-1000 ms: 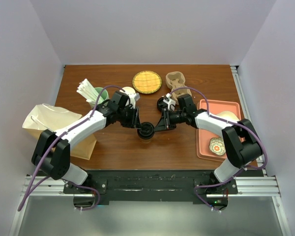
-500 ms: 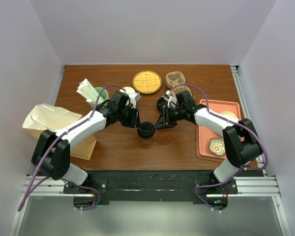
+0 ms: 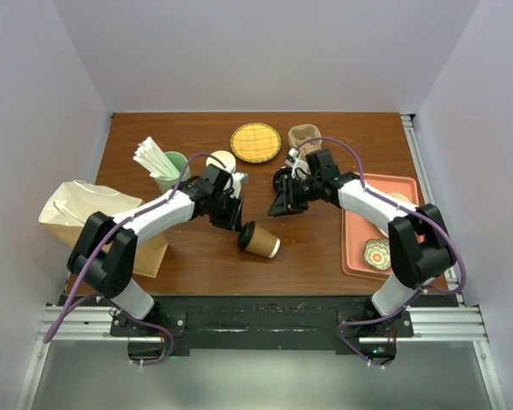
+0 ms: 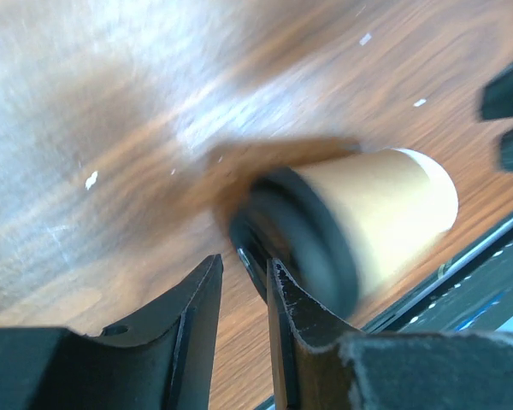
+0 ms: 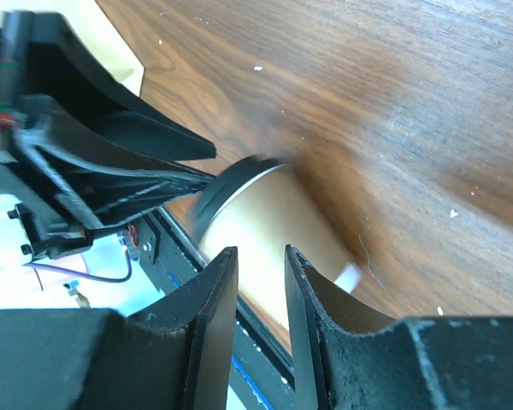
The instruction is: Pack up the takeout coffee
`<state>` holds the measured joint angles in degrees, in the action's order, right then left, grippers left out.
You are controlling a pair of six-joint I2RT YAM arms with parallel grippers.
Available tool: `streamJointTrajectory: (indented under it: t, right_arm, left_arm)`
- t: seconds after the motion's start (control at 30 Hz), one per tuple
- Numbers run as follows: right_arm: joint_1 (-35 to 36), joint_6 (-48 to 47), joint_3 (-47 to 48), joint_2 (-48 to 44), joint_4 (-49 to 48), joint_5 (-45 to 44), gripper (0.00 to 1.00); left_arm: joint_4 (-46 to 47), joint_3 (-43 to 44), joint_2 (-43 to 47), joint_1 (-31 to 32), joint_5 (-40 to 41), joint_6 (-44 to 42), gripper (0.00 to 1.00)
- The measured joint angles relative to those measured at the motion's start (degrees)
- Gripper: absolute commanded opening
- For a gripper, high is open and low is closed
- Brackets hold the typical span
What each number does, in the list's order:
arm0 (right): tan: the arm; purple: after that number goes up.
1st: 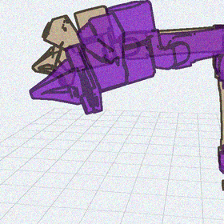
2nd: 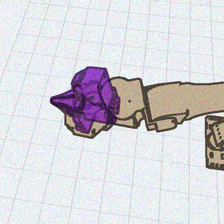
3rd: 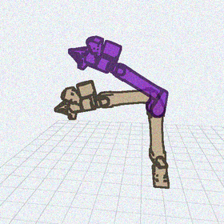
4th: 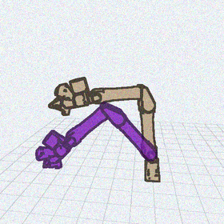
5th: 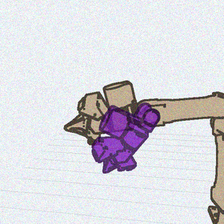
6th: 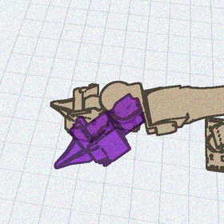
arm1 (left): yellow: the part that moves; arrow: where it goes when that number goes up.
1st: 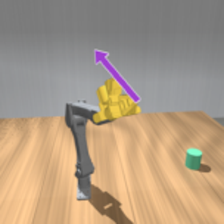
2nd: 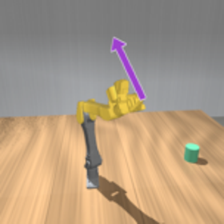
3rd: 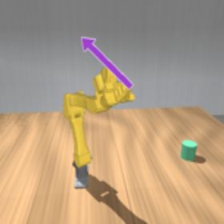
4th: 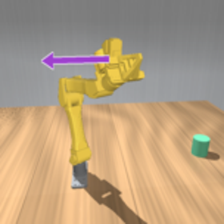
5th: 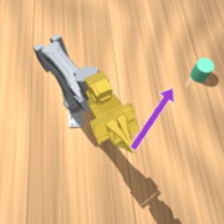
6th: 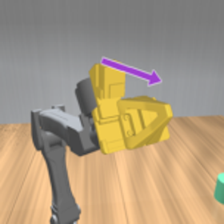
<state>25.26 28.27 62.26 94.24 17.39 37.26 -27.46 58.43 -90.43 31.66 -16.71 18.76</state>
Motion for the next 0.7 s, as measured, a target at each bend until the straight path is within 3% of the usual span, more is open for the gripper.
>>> streamJointTrajectory:
  t: [0.37,0.43,0.7]
  right_arm:
    - [0.02,-0.09,0.28,1.38,1.11,-0.87,0.36]
    - [0.02,0.72,0.26,-0.04,2.56,-3.50,0.42]
    - [1.66,10.19,-5.62,-13.86,4.44,-13.79,0.49]
  left_arm:
    - [-2.49,0.22,-0.74,0.02,0.76,-0.28,0.37]
    - [-2.69,0.48,-0.37,0.02,0.76,0.13,0.38]
    - [-2.97,3.10,1.95,0.02,0.48,1.27,0.41]
